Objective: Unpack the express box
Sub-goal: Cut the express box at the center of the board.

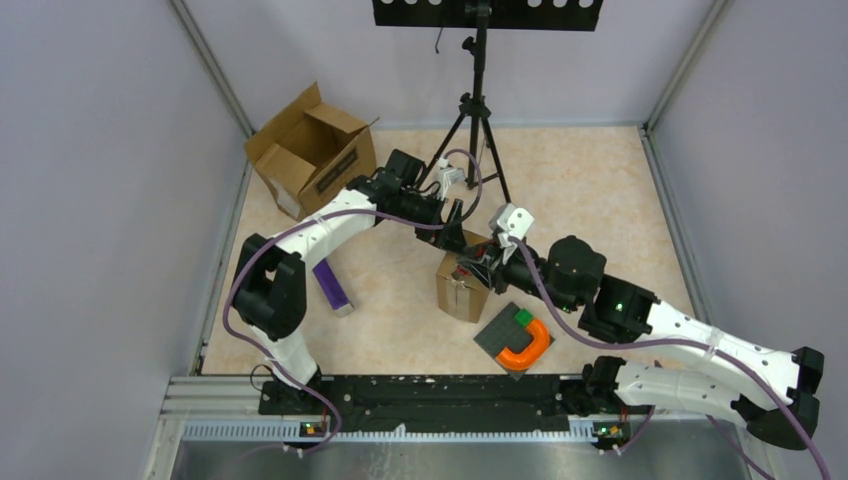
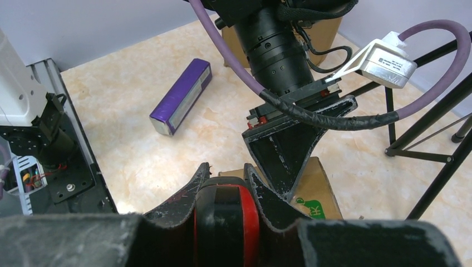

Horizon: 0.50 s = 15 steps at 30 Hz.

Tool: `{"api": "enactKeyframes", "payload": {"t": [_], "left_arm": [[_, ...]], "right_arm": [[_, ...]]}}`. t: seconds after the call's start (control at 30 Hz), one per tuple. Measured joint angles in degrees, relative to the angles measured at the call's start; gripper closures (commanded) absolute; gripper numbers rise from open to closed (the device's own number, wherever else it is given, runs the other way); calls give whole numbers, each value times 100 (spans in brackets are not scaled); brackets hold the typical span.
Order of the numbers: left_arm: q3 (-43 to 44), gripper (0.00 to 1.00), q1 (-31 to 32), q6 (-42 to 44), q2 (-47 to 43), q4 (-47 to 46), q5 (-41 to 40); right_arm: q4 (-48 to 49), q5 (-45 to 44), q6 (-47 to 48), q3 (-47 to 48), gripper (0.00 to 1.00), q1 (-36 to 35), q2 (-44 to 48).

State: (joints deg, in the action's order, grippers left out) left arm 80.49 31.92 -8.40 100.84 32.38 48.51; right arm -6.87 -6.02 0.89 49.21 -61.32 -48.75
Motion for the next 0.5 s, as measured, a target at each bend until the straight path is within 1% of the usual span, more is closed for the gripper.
{"api": "enactKeyframes", "payload": {"t": [0.5], "left_arm": [[4, 13, 0, 2, 7, 2, 7]], "right_arm": [[-33, 11, 155, 120, 100, 0, -74]]}}
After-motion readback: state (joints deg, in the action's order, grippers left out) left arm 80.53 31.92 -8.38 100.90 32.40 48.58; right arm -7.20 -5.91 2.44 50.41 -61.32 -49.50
